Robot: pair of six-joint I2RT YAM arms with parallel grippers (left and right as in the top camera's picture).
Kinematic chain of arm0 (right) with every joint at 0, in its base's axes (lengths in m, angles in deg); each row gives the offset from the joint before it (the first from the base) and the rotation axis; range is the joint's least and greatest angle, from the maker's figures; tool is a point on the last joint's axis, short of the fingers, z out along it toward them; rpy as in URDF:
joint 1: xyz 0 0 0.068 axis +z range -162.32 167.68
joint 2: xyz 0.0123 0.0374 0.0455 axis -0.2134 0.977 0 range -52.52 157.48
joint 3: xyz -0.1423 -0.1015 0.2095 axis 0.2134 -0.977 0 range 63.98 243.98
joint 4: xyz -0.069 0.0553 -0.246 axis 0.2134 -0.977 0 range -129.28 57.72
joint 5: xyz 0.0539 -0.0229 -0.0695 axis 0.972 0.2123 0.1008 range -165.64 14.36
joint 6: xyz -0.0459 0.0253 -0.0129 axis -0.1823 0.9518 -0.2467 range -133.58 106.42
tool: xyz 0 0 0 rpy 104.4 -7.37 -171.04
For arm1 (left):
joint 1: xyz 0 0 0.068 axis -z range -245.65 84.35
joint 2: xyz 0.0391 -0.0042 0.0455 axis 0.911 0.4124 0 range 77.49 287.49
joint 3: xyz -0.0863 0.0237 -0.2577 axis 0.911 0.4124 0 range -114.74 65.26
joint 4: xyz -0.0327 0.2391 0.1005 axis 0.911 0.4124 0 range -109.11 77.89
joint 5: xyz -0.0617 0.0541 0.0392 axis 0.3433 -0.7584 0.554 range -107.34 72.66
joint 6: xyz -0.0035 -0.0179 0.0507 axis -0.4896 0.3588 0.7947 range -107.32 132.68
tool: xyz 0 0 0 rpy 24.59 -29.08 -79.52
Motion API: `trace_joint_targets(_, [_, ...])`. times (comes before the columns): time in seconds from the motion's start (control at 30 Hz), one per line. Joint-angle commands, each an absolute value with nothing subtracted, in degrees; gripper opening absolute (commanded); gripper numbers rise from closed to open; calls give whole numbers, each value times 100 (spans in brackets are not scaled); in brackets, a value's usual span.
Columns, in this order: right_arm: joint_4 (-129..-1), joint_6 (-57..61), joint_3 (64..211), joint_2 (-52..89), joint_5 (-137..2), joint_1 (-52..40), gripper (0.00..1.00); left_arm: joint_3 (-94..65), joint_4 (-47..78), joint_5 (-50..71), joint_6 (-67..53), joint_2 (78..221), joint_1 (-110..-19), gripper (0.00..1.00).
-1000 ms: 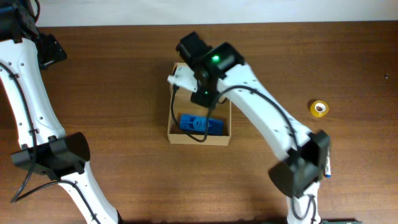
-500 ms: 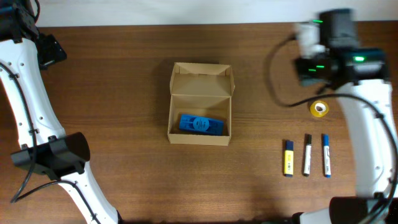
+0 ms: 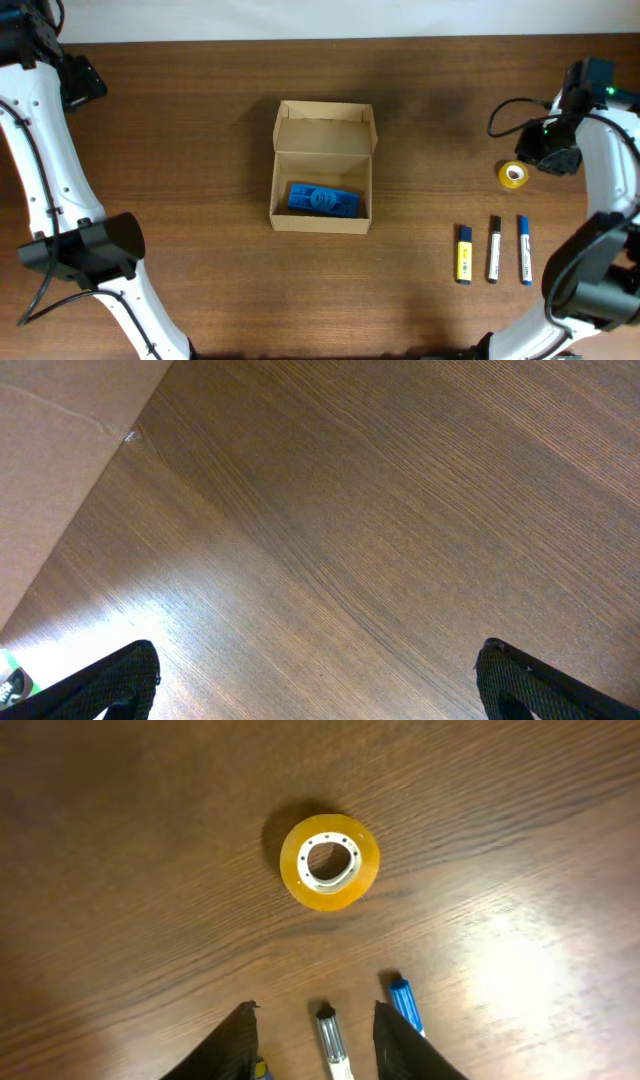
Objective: Pack container
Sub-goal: 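Move the right gripper to the yellow tape roll and grasp it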
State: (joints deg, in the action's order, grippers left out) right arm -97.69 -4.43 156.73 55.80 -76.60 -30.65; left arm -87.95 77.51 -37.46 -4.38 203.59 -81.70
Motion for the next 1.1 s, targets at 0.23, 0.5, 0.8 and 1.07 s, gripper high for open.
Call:
trace_joint_targets(0.23, [-9673, -240, 15638, 6412, -7635, -3321, 49, -8766, 7755, -3746, -375, 20340, -8183, 100])
trace_joint_targets(0.5, [-9308, -251, 15638, 6589, -7625, -3454, 50, -8766, 7755, -3744, -375, 20340, -8185, 100])
trace_joint_targets(0.8, [-8960, -207, 15618, 6742, -7653, -3454, 50, -8766, 7755, -3744, -375, 20340, -8183, 100])
trace_joint_targets(1.07, [-8945, -104, 15612, 7188, -7664, -3454, 50, -8766, 7755, -3744, -375, 20340, -8185, 100])
